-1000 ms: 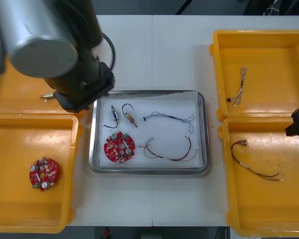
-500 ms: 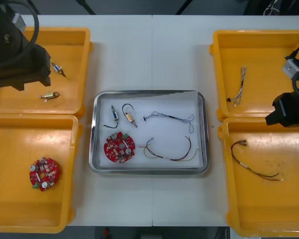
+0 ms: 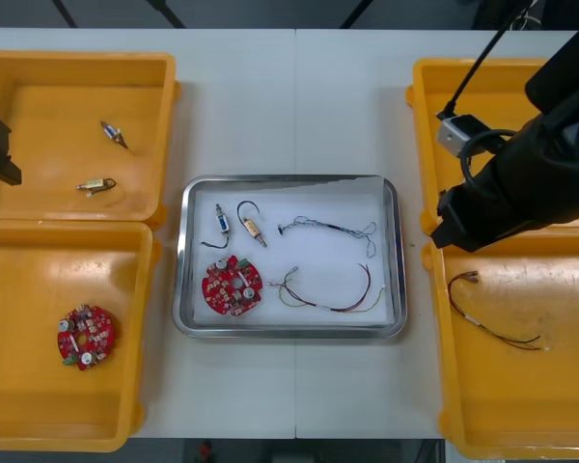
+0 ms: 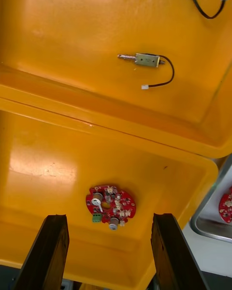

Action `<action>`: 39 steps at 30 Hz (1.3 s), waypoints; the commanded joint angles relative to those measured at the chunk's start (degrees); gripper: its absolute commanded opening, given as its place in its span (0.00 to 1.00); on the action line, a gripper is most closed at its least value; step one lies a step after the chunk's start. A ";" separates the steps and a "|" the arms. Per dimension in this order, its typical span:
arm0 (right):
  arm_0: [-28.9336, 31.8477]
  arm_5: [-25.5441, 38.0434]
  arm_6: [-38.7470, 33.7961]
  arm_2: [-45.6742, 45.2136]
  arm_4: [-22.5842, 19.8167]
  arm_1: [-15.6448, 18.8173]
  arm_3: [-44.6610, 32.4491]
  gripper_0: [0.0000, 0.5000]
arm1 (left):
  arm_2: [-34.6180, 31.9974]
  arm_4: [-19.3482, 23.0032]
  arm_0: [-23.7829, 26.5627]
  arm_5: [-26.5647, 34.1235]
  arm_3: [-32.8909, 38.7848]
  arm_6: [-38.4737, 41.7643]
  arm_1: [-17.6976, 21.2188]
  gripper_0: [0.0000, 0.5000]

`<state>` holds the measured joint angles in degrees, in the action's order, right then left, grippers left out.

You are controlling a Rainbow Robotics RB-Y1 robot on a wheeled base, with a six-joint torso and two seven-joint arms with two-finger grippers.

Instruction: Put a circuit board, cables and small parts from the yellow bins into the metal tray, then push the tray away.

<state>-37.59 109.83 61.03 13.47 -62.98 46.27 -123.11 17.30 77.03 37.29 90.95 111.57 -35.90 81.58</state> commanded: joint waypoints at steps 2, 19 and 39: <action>-5.04 -0.93 3.92 6.75 -0.39 -2.85 -1.34 1.00 | -10.44 1.10 -13.91 -6.49 0.93 -10.50 4.20 1.00; -9.79 -14.03 26.33 30.57 12.35 -9.27 -1.34 1.00 | -18.97 -6.37 -34.65 -15.63 9.19 -11.38 3.67 1.00; -11.46 -28.01 30.02 54.65 30.10 -16.91 7.98 1.00 | -18.97 -6.81 -34.74 -14.84 10.68 -11.56 2.00 1.00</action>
<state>-47.18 82.52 89.68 66.13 -34.20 32.49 -116.64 -0.13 70.70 3.34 76.00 120.85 -50.32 82.65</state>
